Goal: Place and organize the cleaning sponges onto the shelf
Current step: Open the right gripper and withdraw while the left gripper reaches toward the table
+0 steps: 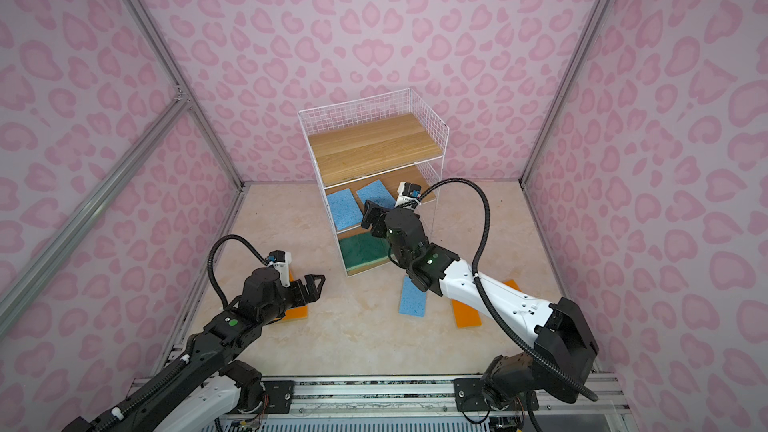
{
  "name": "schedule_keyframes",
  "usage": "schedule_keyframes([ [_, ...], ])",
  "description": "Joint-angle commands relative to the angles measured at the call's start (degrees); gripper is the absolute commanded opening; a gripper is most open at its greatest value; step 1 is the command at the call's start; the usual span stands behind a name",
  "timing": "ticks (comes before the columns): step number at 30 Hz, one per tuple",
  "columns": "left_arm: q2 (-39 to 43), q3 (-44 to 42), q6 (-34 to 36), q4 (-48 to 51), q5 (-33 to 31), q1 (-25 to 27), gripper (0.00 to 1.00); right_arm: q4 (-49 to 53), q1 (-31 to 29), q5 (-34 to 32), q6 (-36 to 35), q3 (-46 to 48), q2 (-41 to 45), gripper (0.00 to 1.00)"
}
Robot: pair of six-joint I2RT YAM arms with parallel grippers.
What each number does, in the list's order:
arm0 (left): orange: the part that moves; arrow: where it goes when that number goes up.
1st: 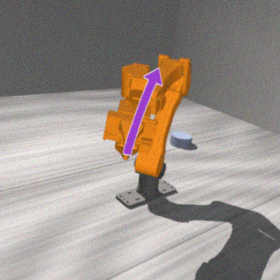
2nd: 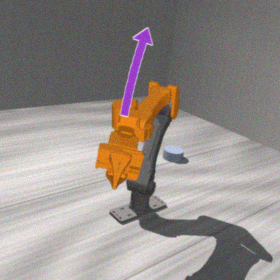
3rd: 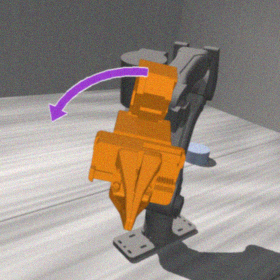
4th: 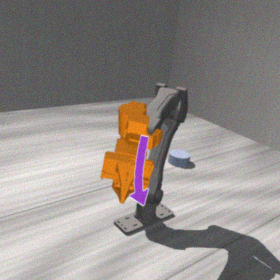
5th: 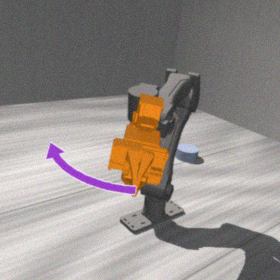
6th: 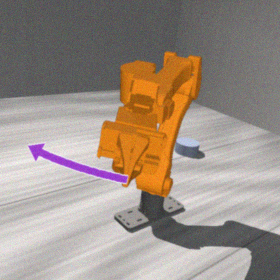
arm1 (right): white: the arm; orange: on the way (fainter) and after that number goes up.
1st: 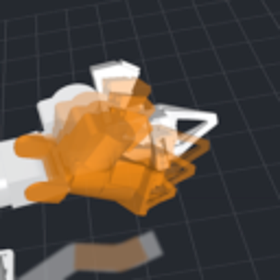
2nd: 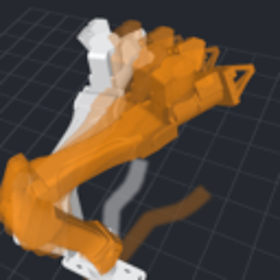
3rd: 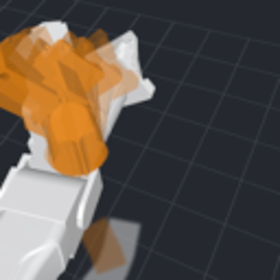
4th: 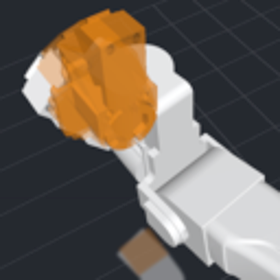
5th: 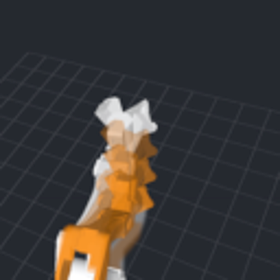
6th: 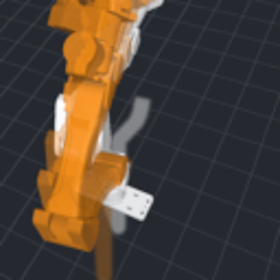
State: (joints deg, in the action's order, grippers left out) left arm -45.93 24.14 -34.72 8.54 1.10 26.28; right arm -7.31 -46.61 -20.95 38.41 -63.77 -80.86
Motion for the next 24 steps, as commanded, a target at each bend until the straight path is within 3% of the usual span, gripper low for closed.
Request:
schedule_keyframes([
  [1,-0.45,0.77,1.01,-2.2,0.98,0.3,0.99,-0.85,0.12,0.71,-2.43,1.45,1.16,0.97],
  [11,-2.01,0.72,0.46,-2.67,-0.41,4.33,0.85,-0.96,0.89,4.83,-3.23,6.09,5.13,0.97],
  [24,-8.65,3.4,-2.51,-4.11,-7.08,15.42,0.82,-2.09,2.31,8.01,-2.21,11.49,10.55,0.96],
])
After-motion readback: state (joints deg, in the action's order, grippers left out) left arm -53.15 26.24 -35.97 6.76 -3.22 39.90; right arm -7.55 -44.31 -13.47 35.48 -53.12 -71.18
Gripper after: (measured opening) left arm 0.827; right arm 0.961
